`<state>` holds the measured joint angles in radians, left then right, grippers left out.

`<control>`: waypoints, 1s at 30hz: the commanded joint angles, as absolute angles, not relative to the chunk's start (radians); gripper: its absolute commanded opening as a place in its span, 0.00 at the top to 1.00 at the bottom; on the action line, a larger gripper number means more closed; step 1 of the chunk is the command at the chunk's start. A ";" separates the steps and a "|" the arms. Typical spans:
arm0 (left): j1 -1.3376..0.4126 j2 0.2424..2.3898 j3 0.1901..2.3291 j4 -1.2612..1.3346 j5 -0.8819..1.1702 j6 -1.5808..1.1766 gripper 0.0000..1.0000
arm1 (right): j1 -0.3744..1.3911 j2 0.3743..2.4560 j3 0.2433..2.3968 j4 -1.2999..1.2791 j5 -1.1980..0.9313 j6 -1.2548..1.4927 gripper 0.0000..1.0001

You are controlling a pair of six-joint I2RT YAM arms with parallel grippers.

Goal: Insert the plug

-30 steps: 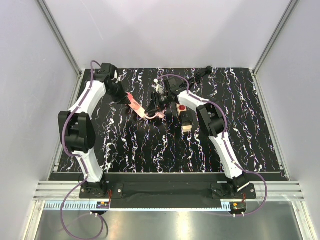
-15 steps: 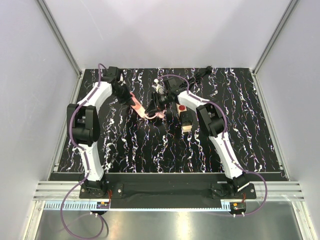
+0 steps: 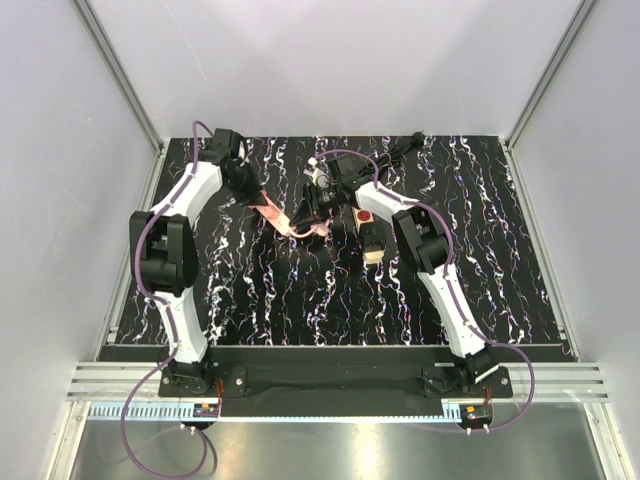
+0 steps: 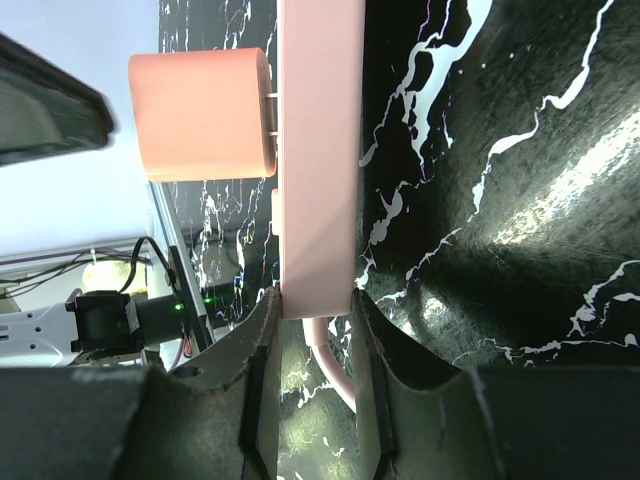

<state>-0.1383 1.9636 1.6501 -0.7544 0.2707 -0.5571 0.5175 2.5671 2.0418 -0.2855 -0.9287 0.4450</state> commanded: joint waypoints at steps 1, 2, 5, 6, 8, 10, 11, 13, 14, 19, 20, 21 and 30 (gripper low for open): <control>-0.137 1.875 1.689 -0.738 0.216 -0.541 1.00 | 0.515 2.617 2.023 -0.351 -0.927 0.426 1.00; -0.137 1.865 1.683 -0.738 0.212 -0.541 1.00 | 0.515 2.615 2.023 -0.351 -0.927 0.428 1.00; -0.137 1.845 1.674 -0.744 0.187 -0.541 1.00 | 0.515 2.615 2.023 -0.351 -0.925 0.426 1.00; -0.137 1.841 1.671 -0.747 0.183 -0.543 1.00 | 0.515 2.617 2.023 -0.350 -0.925 0.428 1.00; -0.143 1.844 1.669 -0.749 0.173 -0.543 1.00 | 0.515 2.618 2.025 -0.351 -0.927 0.429 1.00; -0.159 1.874 1.669 -0.752 0.158 -0.549 1.00 | 0.515 2.620 2.026 -0.350 -0.928 0.429 1.00; -0.166 1.893 1.666 -0.752 0.152 -0.552 1.00 | 0.515 2.619 2.025 -0.351 -0.931 0.430 1.00; -0.187 1.946 1.648 -0.749 0.140 -0.575 1.00 | 0.515 2.615 2.017 -0.351 -0.930 0.425 1.00; -0.193 1.965 1.638 -0.741 0.132 -0.580 1.00 | 0.515 2.611 2.013 -0.351 -0.931 0.425 1.00; -0.207 2.002 1.631 -0.706 0.126 -0.594 1.00 | 0.515 2.609 2.011 -0.350 -0.940 0.423 1.00; -0.207 2.000 1.638 -0.706 0.129 -0.592 1.00 | 0.515 2.615 2.019 -0.351 -0.943 0.425 1.00; -0.207 2.003 1.647 -0.706 0.129 -0.588 1.00 | 0.515 2.618 2.023 -0.351 -0.946 0.431 1.00; -0.206 2.057 1.724 -0.716 0.192 -0.565 1.00 | 0.515 2.628 2.034 -0.330 -1.032 0.465 1.00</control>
